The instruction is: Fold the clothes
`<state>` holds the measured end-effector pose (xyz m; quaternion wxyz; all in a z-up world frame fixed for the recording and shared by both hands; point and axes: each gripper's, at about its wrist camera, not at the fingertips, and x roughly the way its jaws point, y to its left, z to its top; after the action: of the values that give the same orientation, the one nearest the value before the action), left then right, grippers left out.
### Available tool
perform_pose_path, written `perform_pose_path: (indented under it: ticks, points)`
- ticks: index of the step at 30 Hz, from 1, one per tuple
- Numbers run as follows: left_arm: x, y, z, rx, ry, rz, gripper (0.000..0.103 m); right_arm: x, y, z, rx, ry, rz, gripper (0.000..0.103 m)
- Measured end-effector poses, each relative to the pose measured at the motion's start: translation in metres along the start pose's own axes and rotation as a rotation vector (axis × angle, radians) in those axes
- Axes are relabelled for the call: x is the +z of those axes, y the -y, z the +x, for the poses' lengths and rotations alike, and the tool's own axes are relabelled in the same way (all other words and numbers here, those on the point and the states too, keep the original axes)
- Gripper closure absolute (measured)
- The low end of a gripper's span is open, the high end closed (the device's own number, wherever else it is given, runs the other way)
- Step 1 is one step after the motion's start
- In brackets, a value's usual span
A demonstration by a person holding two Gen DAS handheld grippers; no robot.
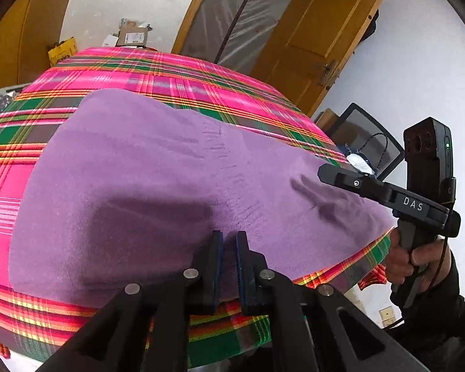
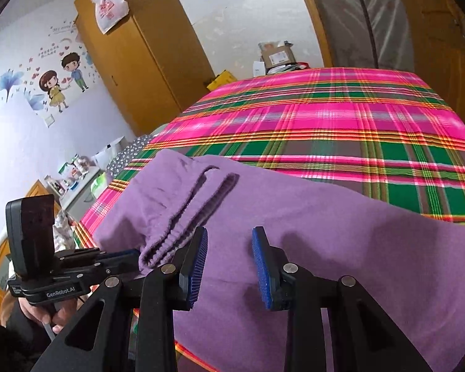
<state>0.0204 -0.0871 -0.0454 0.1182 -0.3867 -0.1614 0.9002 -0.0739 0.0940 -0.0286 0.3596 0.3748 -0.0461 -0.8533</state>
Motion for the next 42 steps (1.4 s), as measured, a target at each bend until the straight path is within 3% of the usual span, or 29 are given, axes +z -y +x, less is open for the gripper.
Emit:
perform_pose_path:
  ticks: [15,42]
  points:
    - [0.002,0.004,0.002,0.031,-0.017,0.010,0.096,-0.008,0.020,-0.005,0.031,0.041,0.062,0.072]
    - [0.004,-0.002,-0.002,-0.004,-0.025,0.012,0.096,-0.010,0.015,-0.016,-0.026,0.042,0.063,0.072]
